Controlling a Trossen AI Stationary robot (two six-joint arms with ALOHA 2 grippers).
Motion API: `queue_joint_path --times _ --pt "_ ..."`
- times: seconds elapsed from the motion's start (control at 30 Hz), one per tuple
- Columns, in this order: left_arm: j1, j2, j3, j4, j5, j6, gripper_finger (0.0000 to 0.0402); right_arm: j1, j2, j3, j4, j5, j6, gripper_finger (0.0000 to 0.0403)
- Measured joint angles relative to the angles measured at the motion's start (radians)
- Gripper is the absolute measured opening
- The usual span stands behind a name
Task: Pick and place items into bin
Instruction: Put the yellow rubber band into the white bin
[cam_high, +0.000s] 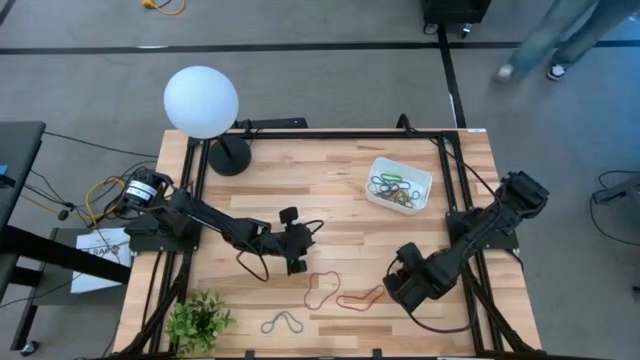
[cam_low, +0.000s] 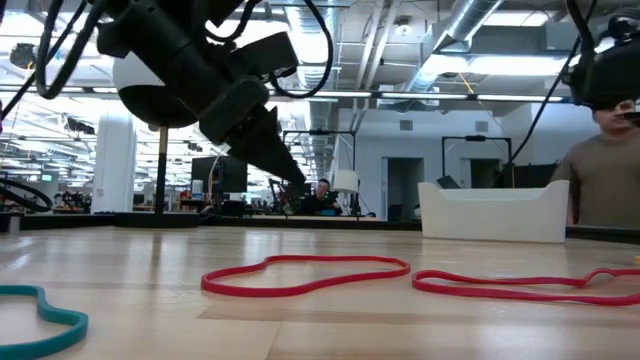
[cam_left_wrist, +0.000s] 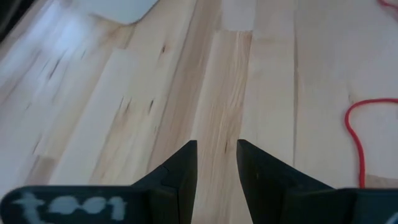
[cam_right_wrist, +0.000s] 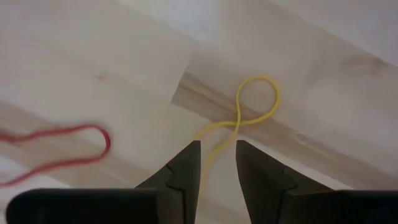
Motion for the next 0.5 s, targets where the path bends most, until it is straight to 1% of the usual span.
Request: queue_joint_path --times 0.3,0.5 --pt "0.026 0.0 0.0 0.065 0.079 0.079 0.0103 -0.032 0.0 -0.001 0.002 0.007 0.089 0.0095" --pt "0.026 0.0 0.0 0.064 0.085 0.115 0.0103 -0.031 0.0 -0.051 0.011 -0.006 0.161 0.0095"
